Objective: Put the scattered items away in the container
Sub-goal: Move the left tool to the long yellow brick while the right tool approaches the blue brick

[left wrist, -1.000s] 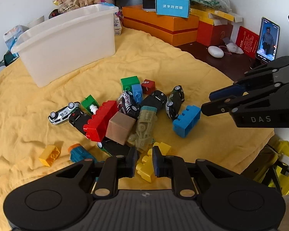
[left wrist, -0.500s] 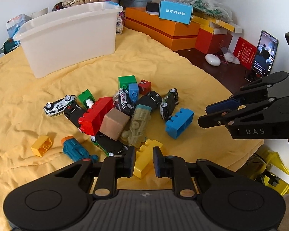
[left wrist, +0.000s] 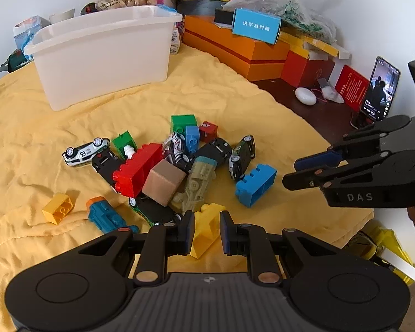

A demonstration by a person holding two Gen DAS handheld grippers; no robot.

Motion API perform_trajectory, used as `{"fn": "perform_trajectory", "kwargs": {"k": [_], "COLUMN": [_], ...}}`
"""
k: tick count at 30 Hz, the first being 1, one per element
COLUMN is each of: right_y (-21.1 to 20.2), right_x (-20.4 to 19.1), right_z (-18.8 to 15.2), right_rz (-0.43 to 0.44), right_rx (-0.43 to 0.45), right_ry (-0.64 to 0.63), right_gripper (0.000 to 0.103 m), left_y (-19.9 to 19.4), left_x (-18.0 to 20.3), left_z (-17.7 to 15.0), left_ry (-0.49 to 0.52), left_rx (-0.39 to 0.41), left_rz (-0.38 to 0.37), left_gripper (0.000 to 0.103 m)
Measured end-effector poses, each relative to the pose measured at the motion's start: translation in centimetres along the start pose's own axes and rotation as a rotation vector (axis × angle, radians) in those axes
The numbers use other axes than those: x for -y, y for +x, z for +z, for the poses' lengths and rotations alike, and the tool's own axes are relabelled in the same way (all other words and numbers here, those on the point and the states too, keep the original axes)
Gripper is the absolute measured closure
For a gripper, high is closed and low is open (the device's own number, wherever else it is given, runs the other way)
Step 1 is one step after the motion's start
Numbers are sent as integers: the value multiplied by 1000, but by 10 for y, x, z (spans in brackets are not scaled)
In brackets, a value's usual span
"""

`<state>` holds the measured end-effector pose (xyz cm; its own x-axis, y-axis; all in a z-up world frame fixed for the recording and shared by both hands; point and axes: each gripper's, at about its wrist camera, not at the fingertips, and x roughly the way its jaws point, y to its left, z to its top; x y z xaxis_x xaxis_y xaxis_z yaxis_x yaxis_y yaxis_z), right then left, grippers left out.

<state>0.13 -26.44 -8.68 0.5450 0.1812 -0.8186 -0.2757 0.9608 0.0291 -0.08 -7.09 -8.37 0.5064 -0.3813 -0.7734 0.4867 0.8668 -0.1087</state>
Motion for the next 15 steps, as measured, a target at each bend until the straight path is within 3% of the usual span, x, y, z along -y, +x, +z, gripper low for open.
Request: {"fn": "perform_trajectory", "kwargs": {"k": [15], "right_y": [-2], "right_x": [-1], "right_z": [1], "right_rz": [-14], "right_rx": [14], "right_ry": [17], "right_gripper": [75], "left_y": [-16], "left_x": [-7], "left_z": [-4], "left_ry": [-16], "left_rx": [20], "left_rz": [-5], "left_gripper": [80]}}
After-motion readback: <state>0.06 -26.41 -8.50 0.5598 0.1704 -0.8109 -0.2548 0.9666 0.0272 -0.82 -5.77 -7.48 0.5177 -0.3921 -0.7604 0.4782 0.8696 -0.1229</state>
